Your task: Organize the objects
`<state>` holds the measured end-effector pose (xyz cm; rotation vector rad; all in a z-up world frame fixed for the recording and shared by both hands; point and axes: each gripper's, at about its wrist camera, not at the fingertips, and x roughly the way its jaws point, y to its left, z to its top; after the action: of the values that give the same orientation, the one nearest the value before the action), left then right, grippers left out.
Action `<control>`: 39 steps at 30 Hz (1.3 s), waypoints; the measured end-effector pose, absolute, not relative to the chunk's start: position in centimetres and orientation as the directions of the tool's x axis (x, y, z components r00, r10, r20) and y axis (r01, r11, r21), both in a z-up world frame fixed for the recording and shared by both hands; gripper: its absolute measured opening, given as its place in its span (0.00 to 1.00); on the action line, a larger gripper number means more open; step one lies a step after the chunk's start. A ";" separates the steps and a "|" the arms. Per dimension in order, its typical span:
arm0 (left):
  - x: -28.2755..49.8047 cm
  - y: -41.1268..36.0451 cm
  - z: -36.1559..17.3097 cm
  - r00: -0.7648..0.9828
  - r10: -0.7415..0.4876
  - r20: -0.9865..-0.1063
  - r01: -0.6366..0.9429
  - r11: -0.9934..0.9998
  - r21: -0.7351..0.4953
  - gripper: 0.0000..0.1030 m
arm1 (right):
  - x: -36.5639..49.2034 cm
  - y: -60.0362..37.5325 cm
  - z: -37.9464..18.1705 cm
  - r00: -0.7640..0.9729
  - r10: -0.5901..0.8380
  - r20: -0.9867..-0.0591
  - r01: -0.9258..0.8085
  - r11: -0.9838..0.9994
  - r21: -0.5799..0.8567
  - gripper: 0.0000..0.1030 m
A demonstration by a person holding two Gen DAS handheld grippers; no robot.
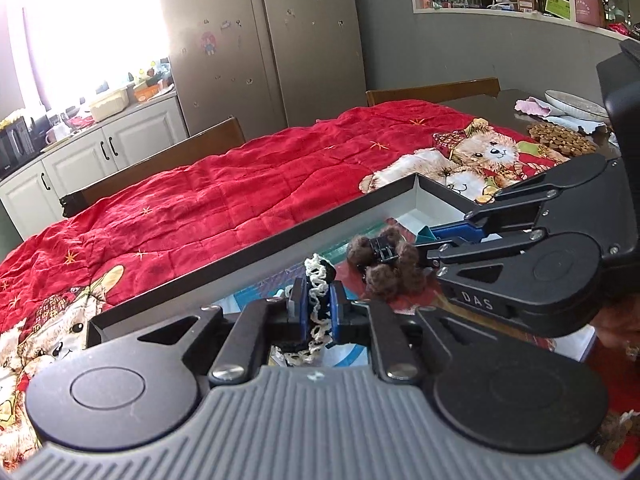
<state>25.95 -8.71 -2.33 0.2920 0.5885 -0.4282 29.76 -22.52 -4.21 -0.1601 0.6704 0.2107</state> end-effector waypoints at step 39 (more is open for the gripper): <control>14.1 -2.2 1.9 0.761 -0.363 -0.538 0.473 0.878 0.076 0.60 | 16.4 -23.3 1.2 0.794 0.277 -0.541 -0.338 0.941 -0.014 0.29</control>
<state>14.13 -2.16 1.92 0.2124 0.5388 -0.4587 16.38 -23.35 1.25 -0.1121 0.5639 0.3312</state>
